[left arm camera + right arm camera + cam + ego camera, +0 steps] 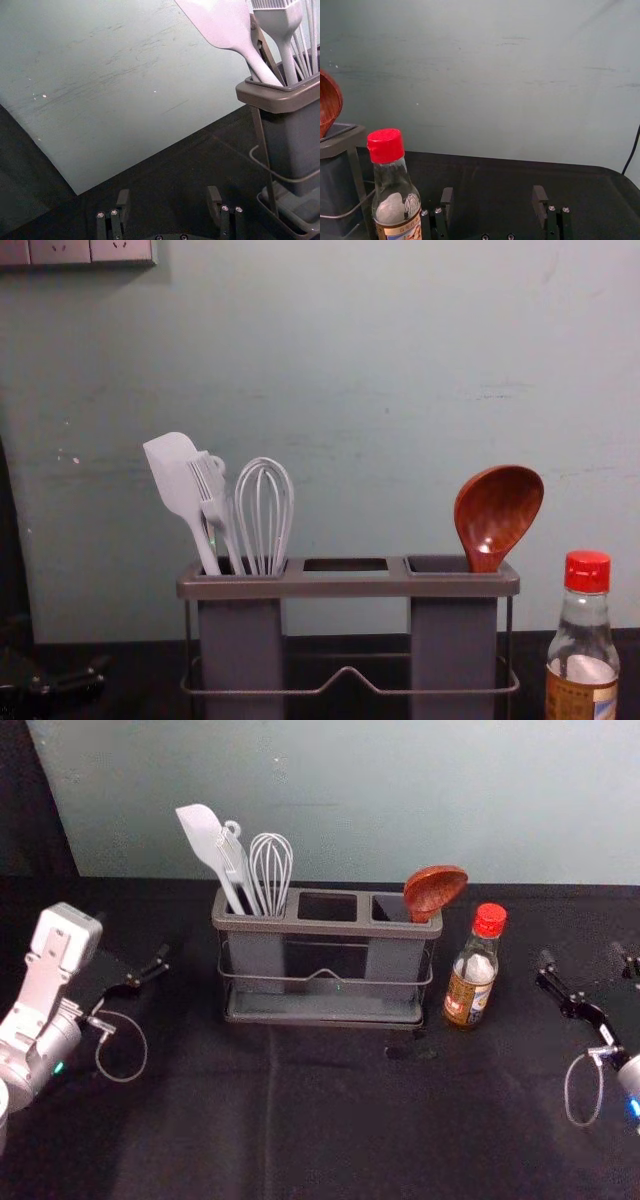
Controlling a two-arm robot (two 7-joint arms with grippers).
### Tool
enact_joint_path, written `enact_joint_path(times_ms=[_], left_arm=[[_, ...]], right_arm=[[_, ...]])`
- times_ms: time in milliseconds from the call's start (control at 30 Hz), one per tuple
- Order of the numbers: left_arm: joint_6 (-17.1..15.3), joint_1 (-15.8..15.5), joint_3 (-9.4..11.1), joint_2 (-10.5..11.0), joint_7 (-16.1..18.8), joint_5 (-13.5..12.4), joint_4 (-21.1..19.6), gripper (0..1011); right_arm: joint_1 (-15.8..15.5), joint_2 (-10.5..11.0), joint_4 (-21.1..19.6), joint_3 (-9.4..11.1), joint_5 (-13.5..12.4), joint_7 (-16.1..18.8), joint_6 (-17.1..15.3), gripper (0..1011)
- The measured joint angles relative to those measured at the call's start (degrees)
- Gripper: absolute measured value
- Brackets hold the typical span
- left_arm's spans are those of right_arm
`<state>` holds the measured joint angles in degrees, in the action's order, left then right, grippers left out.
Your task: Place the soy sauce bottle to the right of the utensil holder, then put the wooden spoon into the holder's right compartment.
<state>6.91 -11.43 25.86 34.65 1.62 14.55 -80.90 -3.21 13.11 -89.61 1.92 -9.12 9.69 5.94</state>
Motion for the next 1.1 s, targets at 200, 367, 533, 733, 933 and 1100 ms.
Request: enact_joint_path(times_ms=[200, 367, 533, 733, 933, 1100], left_arm=[[0.0, 0.0, 0.0, 0.0, 0.0, 0.0, 0.0, 1005], [0.0, 0.0, 0.0, 0.0, 0.0, 0.0, 0.0, 1005], [0.0, 0.0, 0.0, 0.0, 0.0, 0.0, 0.0, 1005], [0.0, 0.0, 0.0, 0.0, 0.0, 0.0, 0.0, 1005], [0.0, 0.0, 0.0, 0.0, 0.0, 0.0, 0.0, 1005], [0.0, 0.0, 0.0, 0.0, 0.0, 0.0, 0.0, 1005]], right_arm=[[0.0, 0.0, -0.1, 0.0, -0.1, 0.0, 0.0, 1004], [0.0, 0.1, -0.1, 0.0, -0.1, 0.0, 0.0, 1004], [0.0, 0.1, -0.2, 0.0, -0.2, 0.0, 0.0, 1004], [-0.1, 0.1, -0.2, 0.0, -0.2, 0.0, 0.0, 1004], [-0.1, 0.1, -0.3, 0.0, -0.2, 0.0, 0.0, 1004], [-0.1, 0.1, -0.3, 0.0, -0.3, 0.0, 0.0, 1004]])
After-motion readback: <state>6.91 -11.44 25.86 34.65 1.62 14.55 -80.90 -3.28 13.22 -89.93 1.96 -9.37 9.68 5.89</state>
